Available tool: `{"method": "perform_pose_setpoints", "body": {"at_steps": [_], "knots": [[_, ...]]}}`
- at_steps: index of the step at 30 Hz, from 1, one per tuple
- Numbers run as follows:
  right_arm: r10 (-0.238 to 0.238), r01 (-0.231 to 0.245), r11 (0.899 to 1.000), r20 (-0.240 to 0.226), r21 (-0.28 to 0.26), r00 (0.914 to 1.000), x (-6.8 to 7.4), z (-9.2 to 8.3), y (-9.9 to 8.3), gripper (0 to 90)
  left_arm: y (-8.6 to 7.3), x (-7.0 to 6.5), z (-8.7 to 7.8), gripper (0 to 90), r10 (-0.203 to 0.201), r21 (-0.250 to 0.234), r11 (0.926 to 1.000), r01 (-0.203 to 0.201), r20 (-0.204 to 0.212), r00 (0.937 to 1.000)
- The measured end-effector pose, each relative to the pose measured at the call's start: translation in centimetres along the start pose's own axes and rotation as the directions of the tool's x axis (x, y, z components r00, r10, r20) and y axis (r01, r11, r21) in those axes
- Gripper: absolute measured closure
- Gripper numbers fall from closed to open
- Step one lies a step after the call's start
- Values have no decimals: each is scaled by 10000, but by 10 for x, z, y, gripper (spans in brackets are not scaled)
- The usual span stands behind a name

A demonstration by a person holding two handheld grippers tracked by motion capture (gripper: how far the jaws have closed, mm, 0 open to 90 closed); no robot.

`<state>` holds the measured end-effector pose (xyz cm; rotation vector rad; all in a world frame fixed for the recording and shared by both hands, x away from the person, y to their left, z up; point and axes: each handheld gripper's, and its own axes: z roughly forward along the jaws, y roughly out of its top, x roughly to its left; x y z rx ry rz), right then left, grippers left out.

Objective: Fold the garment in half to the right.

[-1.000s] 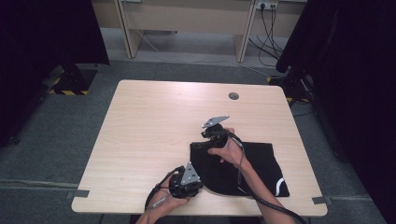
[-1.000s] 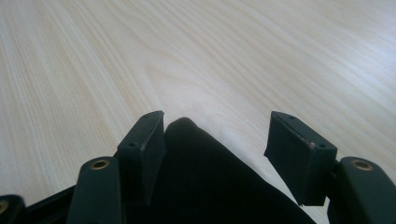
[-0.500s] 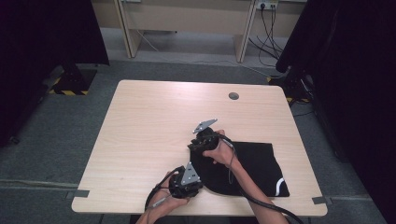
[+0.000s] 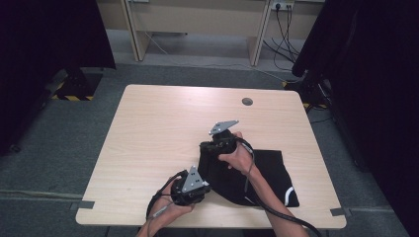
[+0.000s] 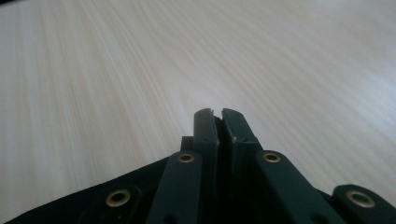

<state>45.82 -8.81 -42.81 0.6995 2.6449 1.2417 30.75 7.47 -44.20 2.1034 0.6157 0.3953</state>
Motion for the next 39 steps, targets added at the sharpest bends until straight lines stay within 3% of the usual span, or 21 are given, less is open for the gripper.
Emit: {"method": "perform_pose_setpoints", "body": {"at_steps": [6,13,14,21,27,32,37,39], "knots": [[-218,215,9968,-34,-766,9998,5,-25,16,853,24,0,-17,739,292,-21,9996,-292,62,9996],[-175,203,9920,234,-1250,9996,0,-52,18,853,53,-6,-11,739,284,134,9995,-287,283,9992],[-75,114,9907,293,-1352,9995,-4,-60,15,853,60,-9,-7,738,489,239,9985,-499,409,9980],[403,-293,9877,690,-1536,9968,-21,-93,-9,853,81,-19,15,736,764,501,9954,-812,923,9928],[763,-605,9836,880,-1698,9932,-31,-109,-32,853,95,-34,41,736,960,591,9929,-1035,1181,9883],[1022,-831,9827,1108,-1654,9886,-37,-122,-53,848,95,-43,63,734,938,657,9924,-1041,1440,9851],[1342,-1170,9831,1193,-1409,9837,-45,-122,-70,826,90,-48,82,729,850,874,9911,-1003,1646,9827],[1523,-1369,9824,1202,-1274,9810,-47,-120,-76,797,87,-49,91,721,637,904,9927,-803,1730,9829]]}}
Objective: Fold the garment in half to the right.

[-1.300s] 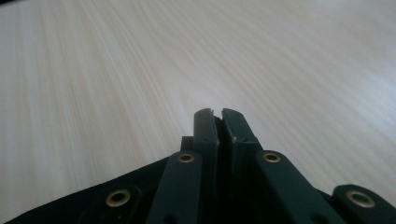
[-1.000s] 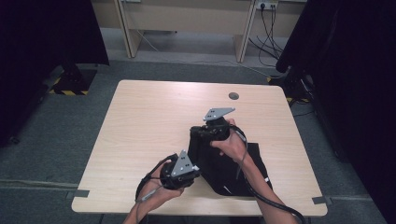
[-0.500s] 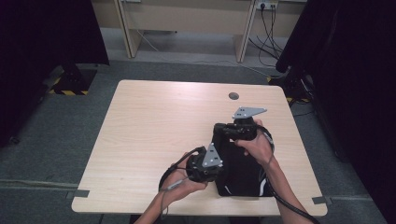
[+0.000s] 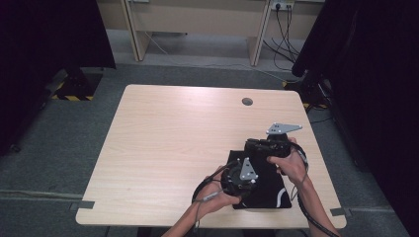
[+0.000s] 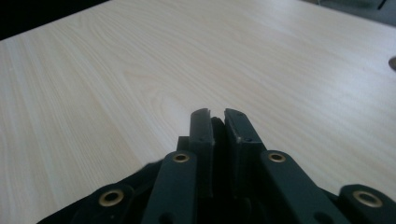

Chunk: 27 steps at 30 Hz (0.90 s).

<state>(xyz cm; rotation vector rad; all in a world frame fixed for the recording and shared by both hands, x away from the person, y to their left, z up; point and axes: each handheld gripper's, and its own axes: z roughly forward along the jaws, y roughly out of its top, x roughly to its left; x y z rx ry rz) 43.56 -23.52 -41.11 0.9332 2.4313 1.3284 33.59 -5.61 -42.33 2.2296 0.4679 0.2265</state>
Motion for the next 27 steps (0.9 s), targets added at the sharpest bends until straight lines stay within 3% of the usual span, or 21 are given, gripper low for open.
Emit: {"method": "perform_pose_setpoints", "body": {"at_steps": [1,3,5,8,10,11,14,18,20,24,27], "knots": [[8,-9,9998,67,214,10000,-2,2,-3,773,-1,0,4,705,-92,-37,10000,93,49,9999],[-18,-7,9988,515,497,9987,-4,4,-7,662,-2,1,8,589,-295,-260,9992,301,224,9993],[98,-135,9985,712,527,9974,-5,3,-8,576,-1,2,3,444,-440,-660,9968,446,106,9990],[316,-383,9977,1175,558,9926,-6,-1,-6,471,1,7,-16,313,-795,-1436,9862,824,255,9965],[440,-500,9977,1266,449,9910,-7,-5,-6,451,1,13,-30,293,-1154,-1925,9736,1230,501,9920],[405,-471,9977,1294,478,9908,-8,-6,-6,440,-1,15,-35,289,-1267,-2010,9705,1328,429,9910],[395,-501,9968,1619,618,9860,-8,-9,-7,418,-10,21,-42,284,-1440,-1774,9741,1405,-73,9895],[484,-681,9927,1895,990,9807,-7,-13,-10,394,-30,23,-33,246,-1918,-910,9785,1851,-713,9788],[558,-803,9902,2034,1144,9775,-8,-14,-12,387,-39,22,-24,225,-1984,-495,9796,1946,-898,9760],[566,-928,9817,2106,1662,9759,-8,-14,-17,394,-53,20,-9,189,-2222,-91,9749,2225,-1030,9695],[764,-1157,9740,1989,1946,9770,-9,-13,-24,469,-59,17,0,159,-2322,144,9719,2352,-1102,9664]]}}
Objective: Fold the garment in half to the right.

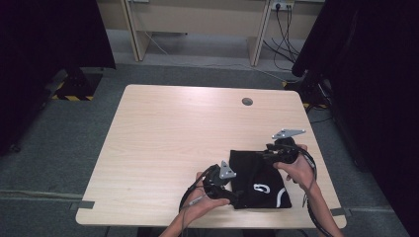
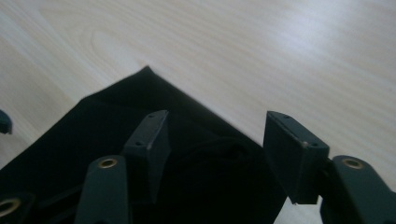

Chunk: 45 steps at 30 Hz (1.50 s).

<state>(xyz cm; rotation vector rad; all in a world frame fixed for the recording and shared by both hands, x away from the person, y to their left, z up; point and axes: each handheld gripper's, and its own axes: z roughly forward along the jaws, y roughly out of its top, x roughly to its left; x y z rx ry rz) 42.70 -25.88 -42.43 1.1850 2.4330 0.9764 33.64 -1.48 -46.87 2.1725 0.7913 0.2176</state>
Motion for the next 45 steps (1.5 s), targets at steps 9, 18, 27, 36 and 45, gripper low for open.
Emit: {"method": "perform_pose_setpoints", "body": {"at_steps": [9,18,27,36,45], "knots": [[-1147,1147,9934,91,32,9934,-8,-8,-9,854,-12,-5,4,137,103,-118,9999,-106,-245,9996],[-1621,1581,9862,922,491,9825,-28,-12,-6,855,-15,-9,4,150,136,-261,9995,-148,-470,9988],[-686,660,9970,675,408,9954,-45,7,-36,708,-15,-7,4,154,120,-286,9995,-130,-357,9993],[-192,242,9969,667,-752,9976,-16,-23,-32,442,-19,-4,-1,149,17,-319,9995,-26,-271,9996],[-15,15,10000,275,18,9996,3,3,-58,432,-29,-1,-12,158,142,-252,9996,-158,-620,9980]]}}
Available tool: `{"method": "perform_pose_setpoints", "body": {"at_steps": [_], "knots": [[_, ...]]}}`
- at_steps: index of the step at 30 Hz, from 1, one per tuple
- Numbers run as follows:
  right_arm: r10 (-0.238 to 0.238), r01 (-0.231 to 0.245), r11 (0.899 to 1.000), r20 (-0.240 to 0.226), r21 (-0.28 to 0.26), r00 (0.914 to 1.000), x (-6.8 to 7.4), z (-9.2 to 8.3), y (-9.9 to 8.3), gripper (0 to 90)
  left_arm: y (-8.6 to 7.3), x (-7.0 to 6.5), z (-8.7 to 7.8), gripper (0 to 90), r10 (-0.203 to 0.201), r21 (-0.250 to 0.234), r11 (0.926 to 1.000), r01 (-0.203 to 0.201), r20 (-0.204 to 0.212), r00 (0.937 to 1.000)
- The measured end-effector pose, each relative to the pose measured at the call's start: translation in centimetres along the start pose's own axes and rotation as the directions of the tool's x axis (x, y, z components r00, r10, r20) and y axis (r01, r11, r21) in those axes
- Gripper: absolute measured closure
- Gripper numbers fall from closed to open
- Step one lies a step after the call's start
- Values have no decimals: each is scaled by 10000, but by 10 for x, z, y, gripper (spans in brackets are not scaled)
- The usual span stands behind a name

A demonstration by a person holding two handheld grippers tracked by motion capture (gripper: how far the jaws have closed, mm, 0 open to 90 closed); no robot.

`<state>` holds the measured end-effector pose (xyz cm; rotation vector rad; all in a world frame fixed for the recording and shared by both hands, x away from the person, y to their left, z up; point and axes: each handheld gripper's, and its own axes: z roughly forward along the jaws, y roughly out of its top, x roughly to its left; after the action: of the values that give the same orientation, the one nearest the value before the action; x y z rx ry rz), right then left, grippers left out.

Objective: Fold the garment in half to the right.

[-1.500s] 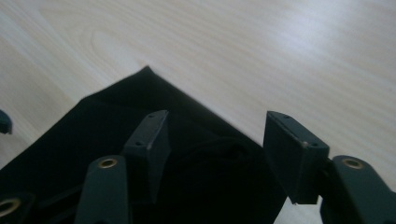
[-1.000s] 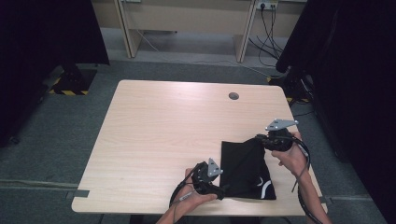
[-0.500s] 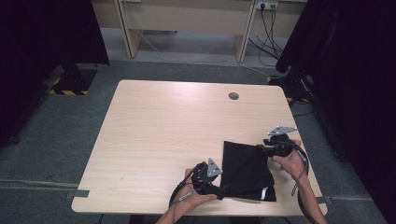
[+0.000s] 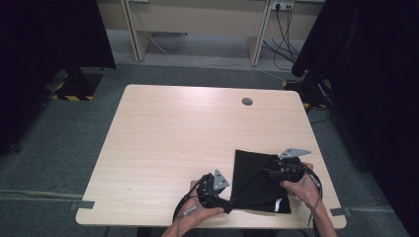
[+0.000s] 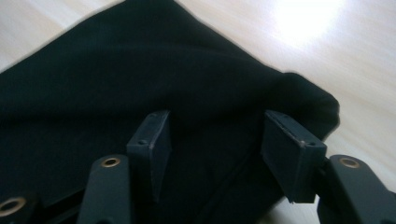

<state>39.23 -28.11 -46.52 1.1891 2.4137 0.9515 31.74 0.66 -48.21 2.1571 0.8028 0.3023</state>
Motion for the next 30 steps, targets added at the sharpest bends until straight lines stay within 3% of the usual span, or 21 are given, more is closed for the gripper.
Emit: {"method": "perform_pose_setpoints", "body": {"at_steps": [6,14,19,22,27,30], "knots": [[-225,221,9996,-230,-194,9995,11,22,21,436,-10,19,-13,158,-346,15,9994,347,-560,9978],[-609,611,9981,-506,9,9969,23,60,64,457,-19,50,-25,158,-917,-39,9958,920,-1338,9868],[-887,899,9958,-689,141,9937,28,77,84,457,-20,52,-26,158,-987,-43,9951,991,-1462,9843],[-913,923,9956,-640,128,9938,28,70,87,448,-21,51,-26,158,-1008,-42,9949,1012,-1457,9842],[-845,824,9954,-444,-486,9954,32,26,75,446,-21,52,-26,158,-1022,-64,9947,1024,-1469,9839],[-1077,1057,9936,-496,-408,9930,41,2,63,451,-21,52,-26,160,-1047,-107,9945,1042,-1394,9847]]}}
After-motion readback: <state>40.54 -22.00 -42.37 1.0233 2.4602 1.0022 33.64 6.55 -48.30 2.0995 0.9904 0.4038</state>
